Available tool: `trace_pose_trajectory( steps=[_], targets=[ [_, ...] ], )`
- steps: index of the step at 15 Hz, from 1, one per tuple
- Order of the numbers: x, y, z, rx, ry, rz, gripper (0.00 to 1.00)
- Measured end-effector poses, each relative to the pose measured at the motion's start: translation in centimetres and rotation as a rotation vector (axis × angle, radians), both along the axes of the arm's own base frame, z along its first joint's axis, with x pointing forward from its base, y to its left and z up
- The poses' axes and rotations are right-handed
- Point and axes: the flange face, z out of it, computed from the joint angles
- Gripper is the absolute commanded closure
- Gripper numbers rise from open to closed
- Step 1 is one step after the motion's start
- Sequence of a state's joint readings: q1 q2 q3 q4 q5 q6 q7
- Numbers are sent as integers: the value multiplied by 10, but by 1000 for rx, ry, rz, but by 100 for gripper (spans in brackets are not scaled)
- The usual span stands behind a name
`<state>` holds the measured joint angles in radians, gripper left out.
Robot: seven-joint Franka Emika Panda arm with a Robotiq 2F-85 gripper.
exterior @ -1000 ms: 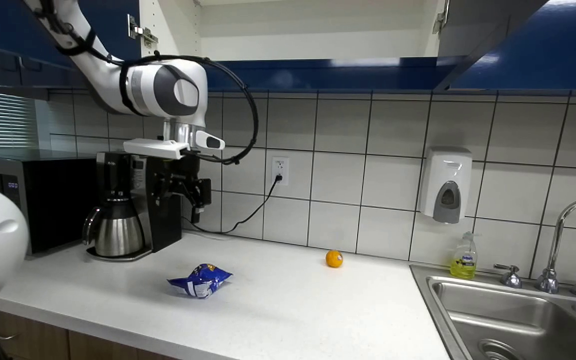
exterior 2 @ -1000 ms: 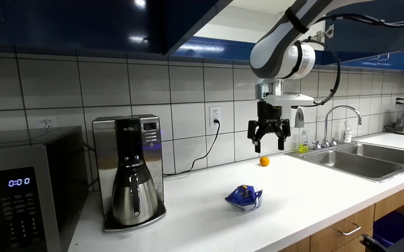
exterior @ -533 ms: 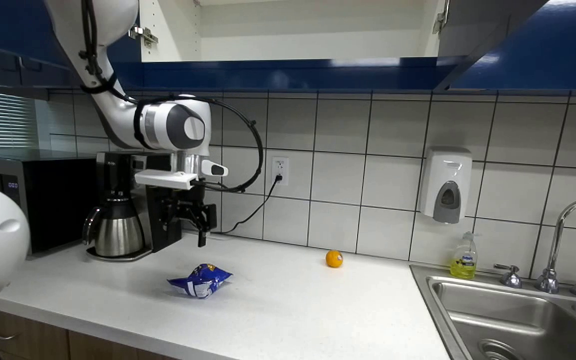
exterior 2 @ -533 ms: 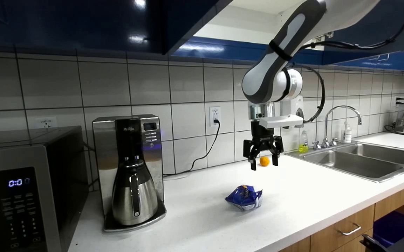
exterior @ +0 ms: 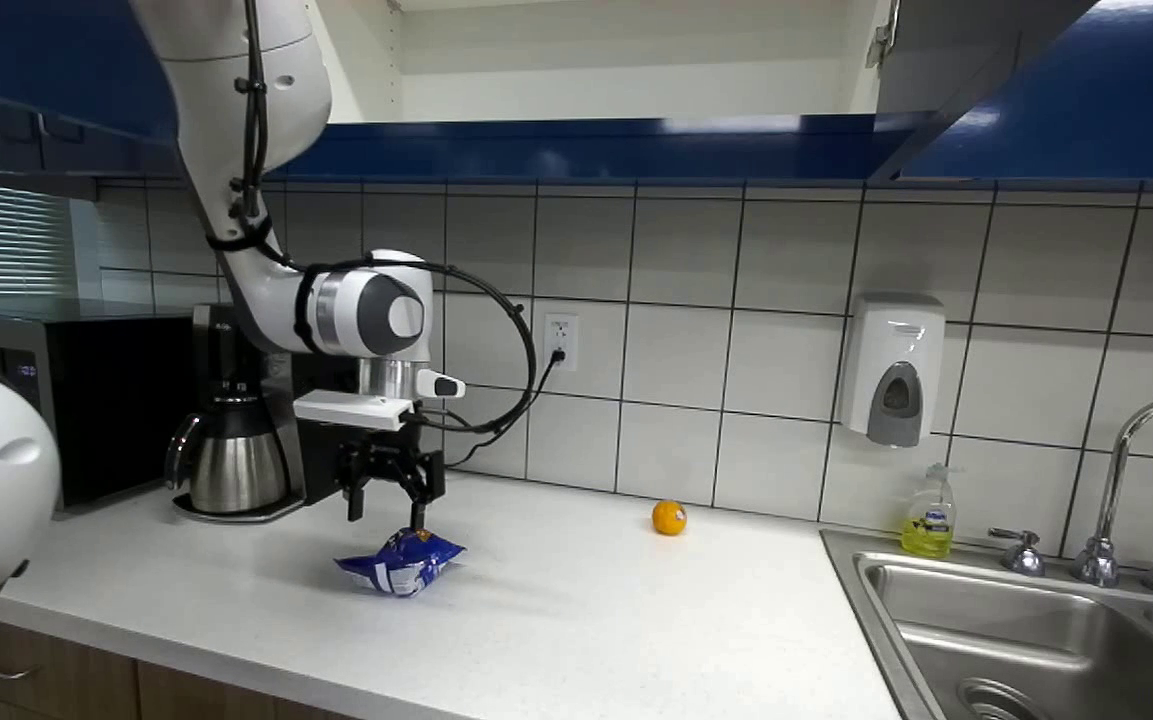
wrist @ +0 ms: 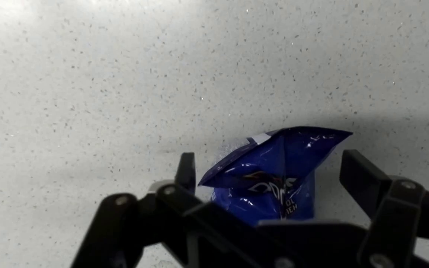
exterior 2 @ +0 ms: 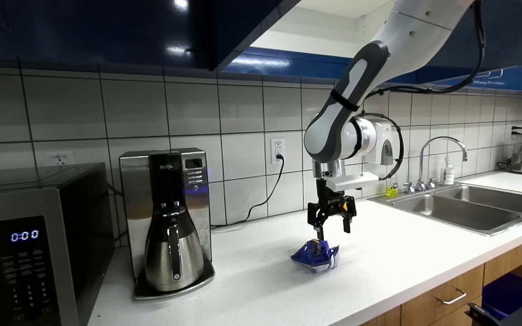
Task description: Move an object and put it on another position
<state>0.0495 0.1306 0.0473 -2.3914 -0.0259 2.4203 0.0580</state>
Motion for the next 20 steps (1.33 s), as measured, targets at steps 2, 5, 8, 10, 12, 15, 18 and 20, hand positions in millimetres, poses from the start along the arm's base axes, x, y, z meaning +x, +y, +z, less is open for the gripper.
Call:
trace_pose_trajectory(
  steps=[2,5,8,10,12,15,18,20],
  targets=[
    [11,2,-10,-3,-3,11,0],
    [27,8,-19,-4,-5,24,0],
    [40,16,-26,-2,-7,34,0],
    [47,20,-29,-1,-8,41,0],
    [52,24,-33,0,-9,46,0],
    [57,27,-38,0,-6,49,0],
    [59,29,-43,-1,-2,51,0],
    [61,29,-45,-1,0,50,0]
  ],
)
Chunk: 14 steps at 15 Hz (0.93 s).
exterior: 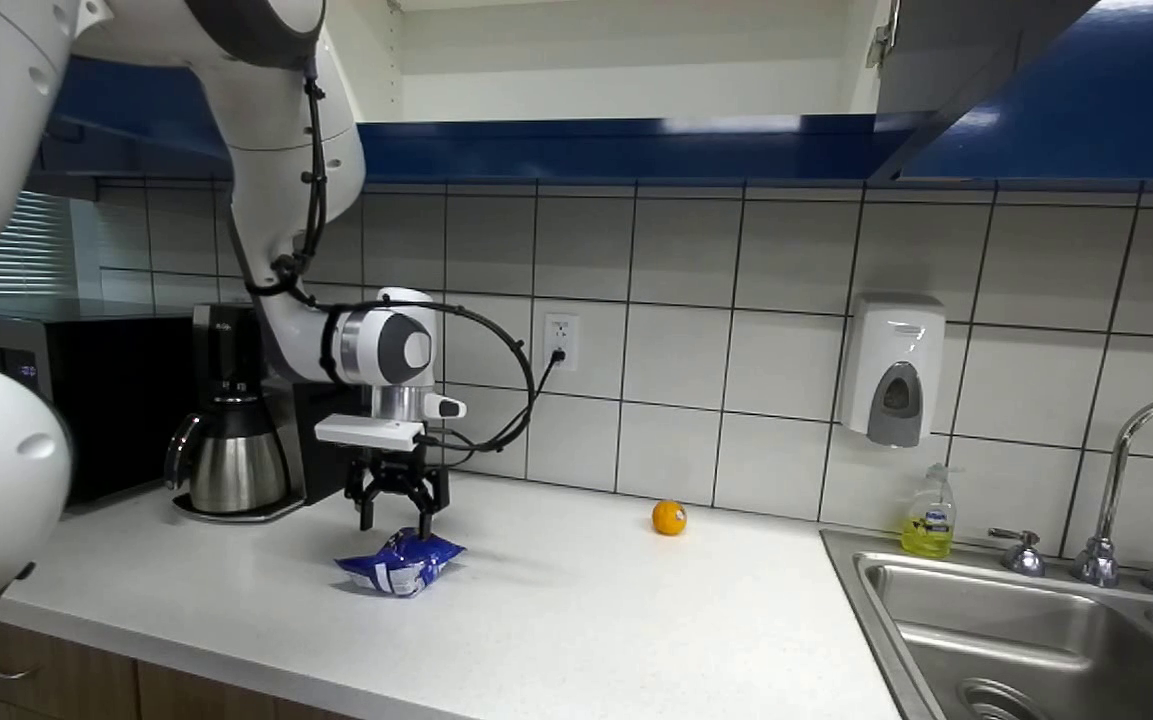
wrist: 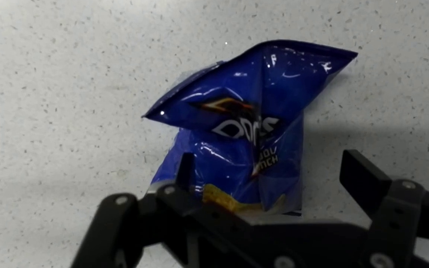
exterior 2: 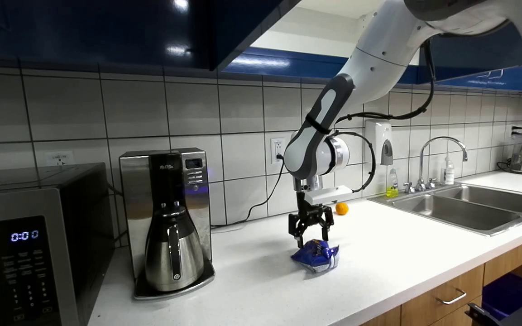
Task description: Move an object and put it on another position
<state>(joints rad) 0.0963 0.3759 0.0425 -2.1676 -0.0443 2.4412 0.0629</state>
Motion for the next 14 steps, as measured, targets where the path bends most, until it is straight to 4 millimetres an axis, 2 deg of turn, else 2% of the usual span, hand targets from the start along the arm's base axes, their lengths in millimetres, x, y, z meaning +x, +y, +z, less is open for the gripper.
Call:
trace_pose_trajectory(
  steps=[14],
  targets=[
    [4,2,-6,-13,2,-52,0]
  ],
)
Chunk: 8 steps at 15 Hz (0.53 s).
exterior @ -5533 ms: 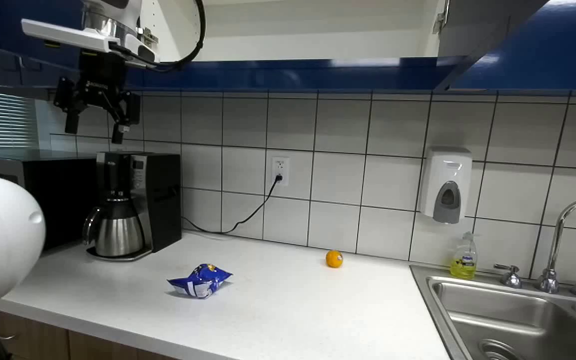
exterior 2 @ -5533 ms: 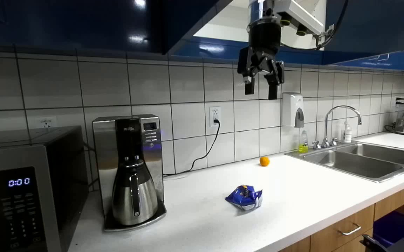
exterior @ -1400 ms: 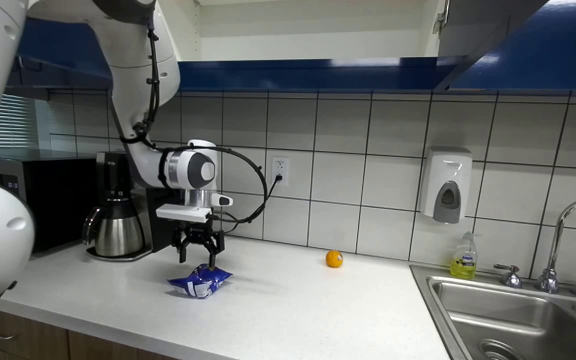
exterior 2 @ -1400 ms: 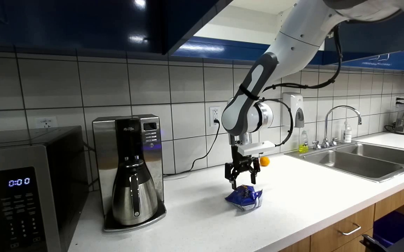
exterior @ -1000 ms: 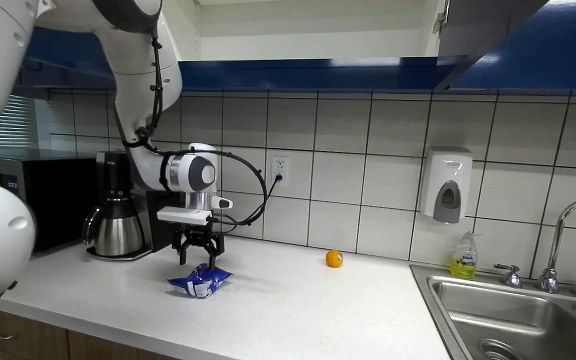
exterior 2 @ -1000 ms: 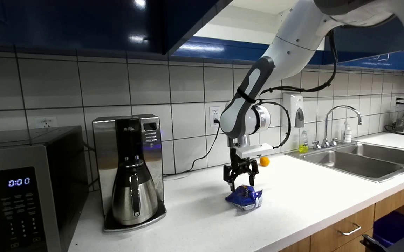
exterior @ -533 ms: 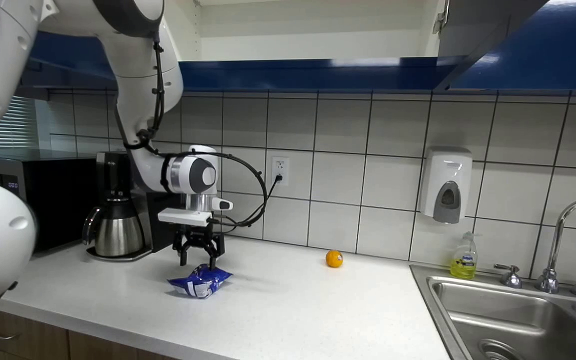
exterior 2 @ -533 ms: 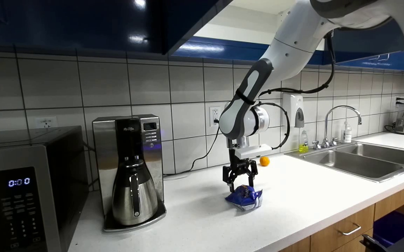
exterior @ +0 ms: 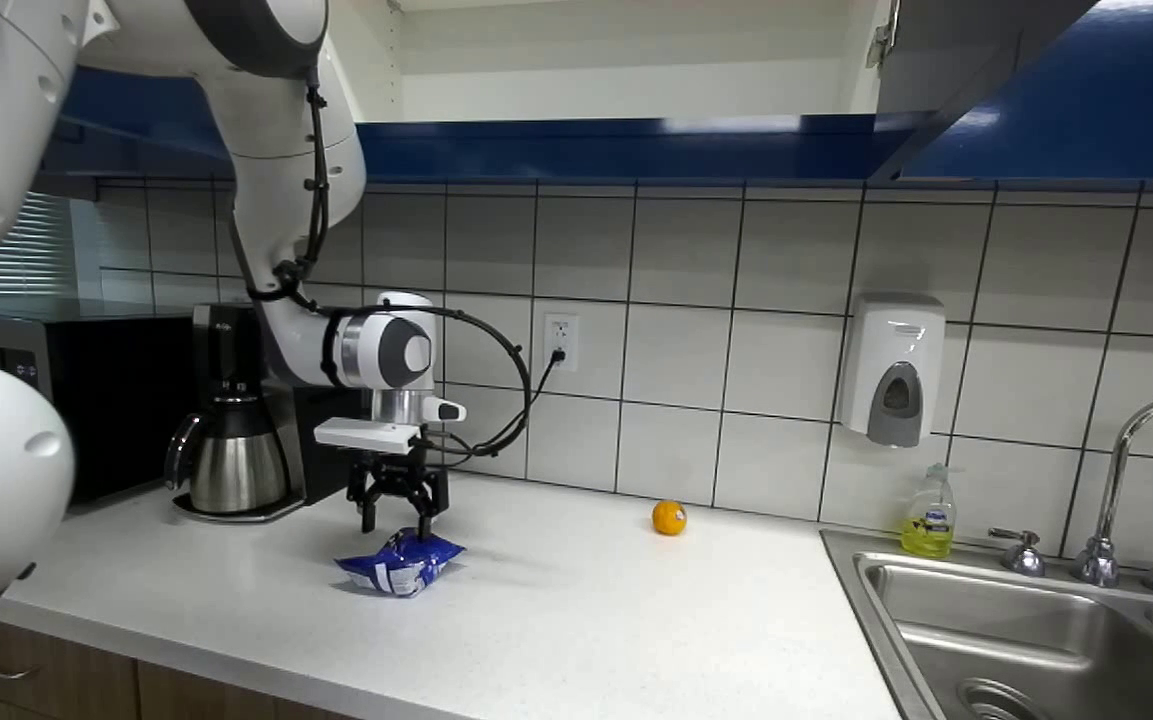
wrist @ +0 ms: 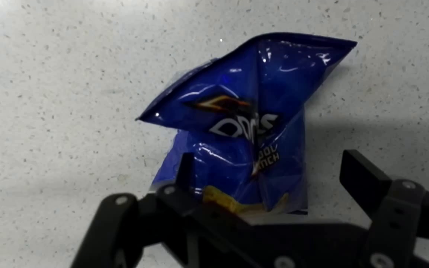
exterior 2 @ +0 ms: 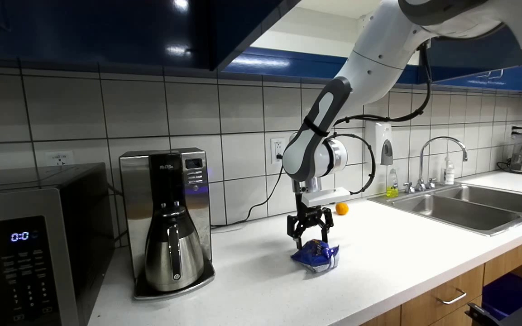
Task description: Move an object and put it on another position
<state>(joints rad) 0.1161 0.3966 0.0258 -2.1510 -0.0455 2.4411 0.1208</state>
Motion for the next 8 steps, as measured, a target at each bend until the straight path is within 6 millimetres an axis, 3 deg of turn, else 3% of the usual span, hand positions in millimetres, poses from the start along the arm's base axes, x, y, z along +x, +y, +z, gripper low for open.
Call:
trace_pose_trajectory(
  steps=[8],
  targets=[
    [0,1,0,-14,-3,-60,0]
  ],
)
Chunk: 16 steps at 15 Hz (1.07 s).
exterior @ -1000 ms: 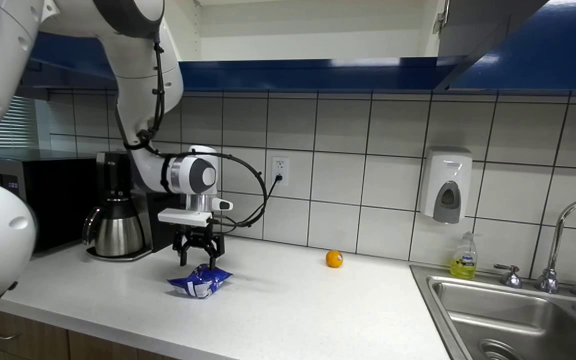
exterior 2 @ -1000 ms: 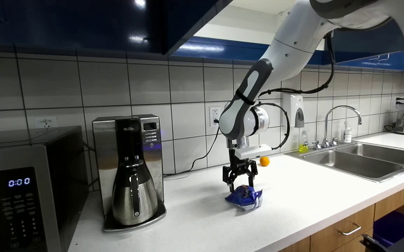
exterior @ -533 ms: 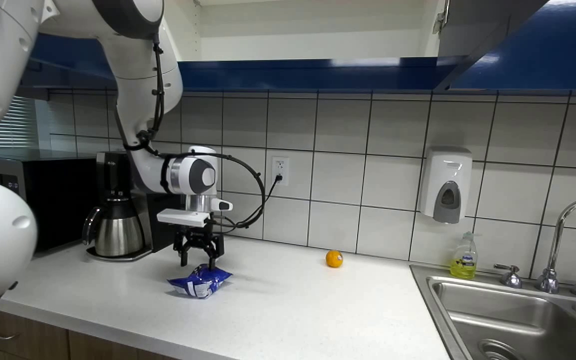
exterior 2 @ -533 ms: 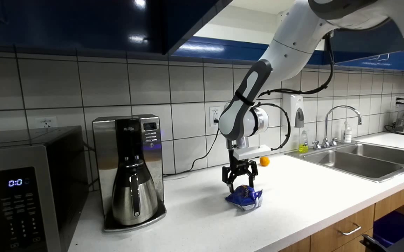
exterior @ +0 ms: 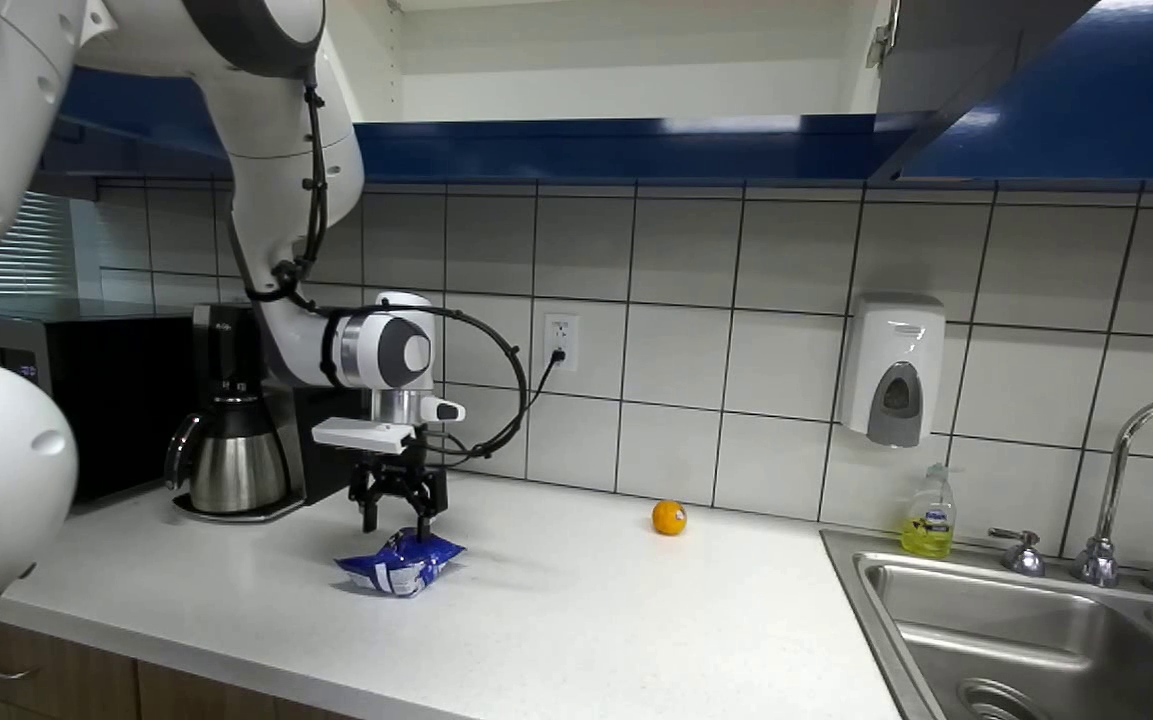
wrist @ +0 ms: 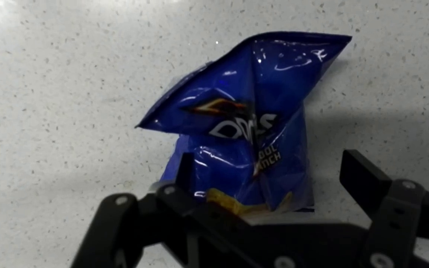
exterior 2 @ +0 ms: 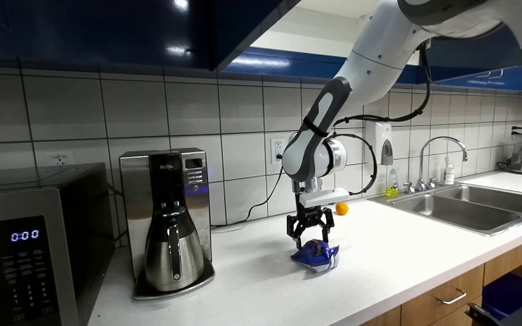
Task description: Move an object and put it on another position
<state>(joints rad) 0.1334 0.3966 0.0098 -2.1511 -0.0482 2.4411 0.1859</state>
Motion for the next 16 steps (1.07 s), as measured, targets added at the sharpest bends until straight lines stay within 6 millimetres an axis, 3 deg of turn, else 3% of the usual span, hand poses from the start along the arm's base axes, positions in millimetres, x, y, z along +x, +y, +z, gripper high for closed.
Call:
trace_pose_trajectory(
  steps=[11,12,13,16],
  targets=[
    [-5,5,-4,-16,8,-9,0],
    [-6,5,-5,-18,9,-10,25],
    [-7,5,-5,-20,11,-11,28],
    [-9,5,-8,-21,17,-12,51]
  ],
)
